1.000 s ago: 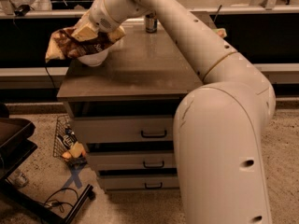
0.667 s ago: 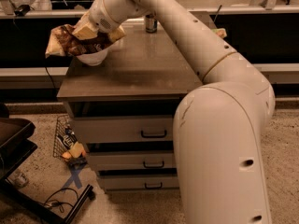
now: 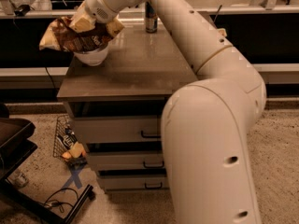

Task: Pick brown chip bag from white bowl and place on counter

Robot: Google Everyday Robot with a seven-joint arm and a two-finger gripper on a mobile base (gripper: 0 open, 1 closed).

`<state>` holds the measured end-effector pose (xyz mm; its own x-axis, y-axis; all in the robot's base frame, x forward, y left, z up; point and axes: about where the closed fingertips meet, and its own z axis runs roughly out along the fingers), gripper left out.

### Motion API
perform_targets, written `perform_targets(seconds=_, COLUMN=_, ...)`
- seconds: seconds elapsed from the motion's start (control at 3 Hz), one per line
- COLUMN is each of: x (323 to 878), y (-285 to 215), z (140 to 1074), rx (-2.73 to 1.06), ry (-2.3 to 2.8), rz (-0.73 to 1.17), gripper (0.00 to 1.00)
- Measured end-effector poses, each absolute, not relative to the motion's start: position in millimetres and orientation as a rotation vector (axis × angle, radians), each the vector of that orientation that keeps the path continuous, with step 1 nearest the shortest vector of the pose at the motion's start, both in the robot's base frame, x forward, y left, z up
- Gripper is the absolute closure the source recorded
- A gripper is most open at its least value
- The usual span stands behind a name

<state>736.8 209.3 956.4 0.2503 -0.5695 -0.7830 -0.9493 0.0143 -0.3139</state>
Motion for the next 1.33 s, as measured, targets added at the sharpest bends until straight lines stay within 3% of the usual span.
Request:
perform_targets(seconds=0.67, x=728, y=185, z=1074, rx=-1.713, ry=1.369, rz=0.332, gripper=1.00)
perform_targets(seconds=1.33, x=738, y=101, z=1112, rx=-1.525, ry=1.478, rz=0.248, gripper=1.00)
